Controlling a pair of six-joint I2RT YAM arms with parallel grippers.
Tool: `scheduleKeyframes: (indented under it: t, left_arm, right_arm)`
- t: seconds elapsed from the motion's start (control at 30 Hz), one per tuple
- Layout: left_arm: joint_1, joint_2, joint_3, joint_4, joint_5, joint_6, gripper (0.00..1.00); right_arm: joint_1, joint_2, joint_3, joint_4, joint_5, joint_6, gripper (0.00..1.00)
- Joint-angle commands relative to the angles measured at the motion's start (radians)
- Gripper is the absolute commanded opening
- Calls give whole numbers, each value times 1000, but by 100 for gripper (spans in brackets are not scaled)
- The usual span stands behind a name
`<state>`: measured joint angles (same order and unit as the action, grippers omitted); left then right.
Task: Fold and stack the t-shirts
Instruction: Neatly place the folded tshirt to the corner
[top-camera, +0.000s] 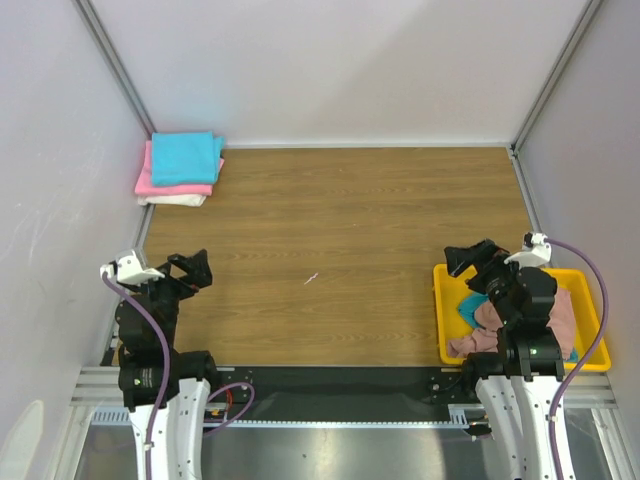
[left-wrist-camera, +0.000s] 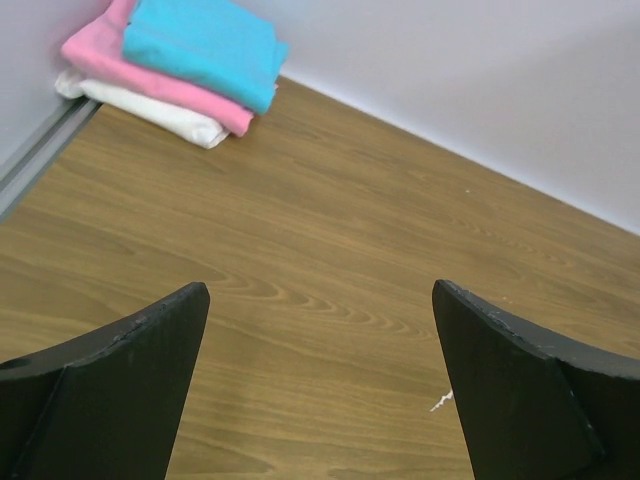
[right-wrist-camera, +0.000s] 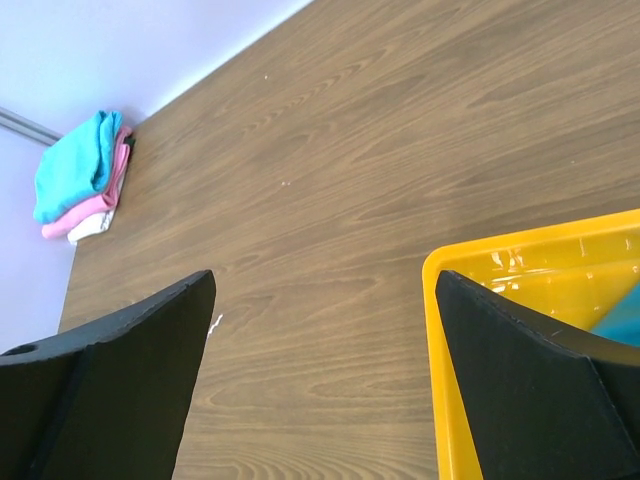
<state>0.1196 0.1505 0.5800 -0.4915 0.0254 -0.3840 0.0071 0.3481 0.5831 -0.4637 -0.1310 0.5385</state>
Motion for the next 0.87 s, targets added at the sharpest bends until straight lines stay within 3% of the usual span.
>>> scheduleKeyframes:
  t: [0.0,0.83]
  left_arm:
    - [-6,14,49,-38,-68,-3,100]
    - [-8,20,54,-65,-33,-33,100]
  right_arm:
    - [1,8,24,-30,-30,-26,100]
    - [1,-57,27,-20,-53,-94,100]
